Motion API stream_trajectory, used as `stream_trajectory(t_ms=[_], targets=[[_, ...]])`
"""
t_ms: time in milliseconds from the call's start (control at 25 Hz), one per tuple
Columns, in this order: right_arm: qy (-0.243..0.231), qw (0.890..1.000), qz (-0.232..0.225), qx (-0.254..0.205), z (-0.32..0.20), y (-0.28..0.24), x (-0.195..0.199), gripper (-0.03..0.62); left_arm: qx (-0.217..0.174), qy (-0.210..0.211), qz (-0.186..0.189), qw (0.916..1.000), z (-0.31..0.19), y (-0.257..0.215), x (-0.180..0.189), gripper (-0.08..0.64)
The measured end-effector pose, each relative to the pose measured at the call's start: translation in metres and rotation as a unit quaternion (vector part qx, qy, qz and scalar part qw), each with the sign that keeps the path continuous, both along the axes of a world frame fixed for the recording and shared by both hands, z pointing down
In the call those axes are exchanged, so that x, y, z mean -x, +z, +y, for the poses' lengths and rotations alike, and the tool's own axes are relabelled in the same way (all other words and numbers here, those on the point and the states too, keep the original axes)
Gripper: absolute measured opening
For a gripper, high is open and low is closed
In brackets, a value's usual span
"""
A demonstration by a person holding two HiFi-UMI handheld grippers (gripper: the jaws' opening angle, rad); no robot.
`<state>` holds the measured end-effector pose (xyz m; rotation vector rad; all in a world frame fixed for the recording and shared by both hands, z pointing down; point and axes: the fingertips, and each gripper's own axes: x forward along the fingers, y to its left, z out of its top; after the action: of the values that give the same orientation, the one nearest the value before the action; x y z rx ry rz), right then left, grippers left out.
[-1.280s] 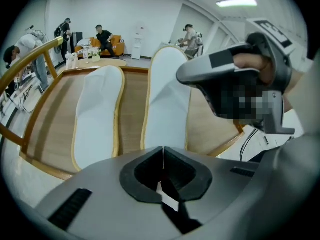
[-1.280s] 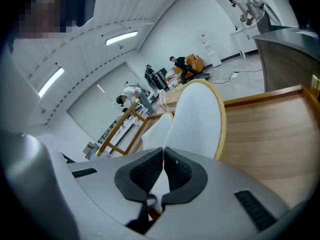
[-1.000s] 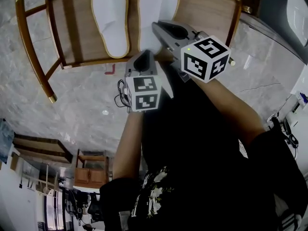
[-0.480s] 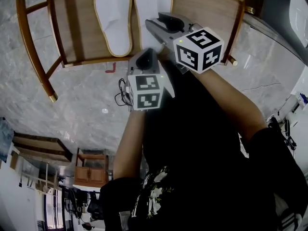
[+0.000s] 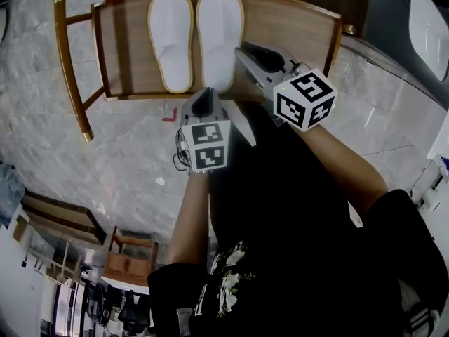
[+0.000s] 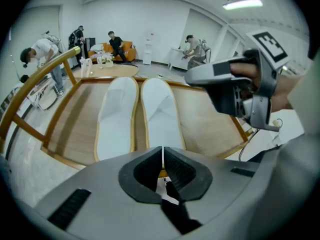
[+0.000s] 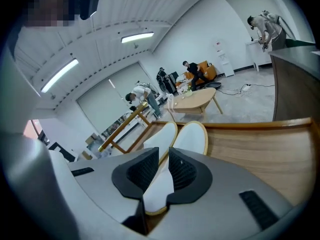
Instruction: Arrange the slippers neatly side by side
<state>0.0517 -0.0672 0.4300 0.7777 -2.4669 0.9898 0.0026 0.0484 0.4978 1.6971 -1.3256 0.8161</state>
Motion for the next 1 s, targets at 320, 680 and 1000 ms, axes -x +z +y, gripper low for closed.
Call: stream_trajectory(t_ms=[320,680,1000], targets=[[-0.023,0.986,-0.059,-0.156,-0.010,-0.126,-0.024,-0.002,-0.138,-0.115,-0.044,0.9828,-0.017,-0.117,0.046,0.006],[-0.032,0.934,-0.125,-0.334,-0.014,-0.264,-0.006,-0.002,-0.348,-0.091,-0.100,0.9278,-0.068,-0.291,0.088,0.005],[0.005,0.925,-0.104,-0.365,0.005,-0.286,-0.008,-0.002,-0.394,-0.063,-0.074,0.9139,-0.059,-0.315,0.090,0.005]])
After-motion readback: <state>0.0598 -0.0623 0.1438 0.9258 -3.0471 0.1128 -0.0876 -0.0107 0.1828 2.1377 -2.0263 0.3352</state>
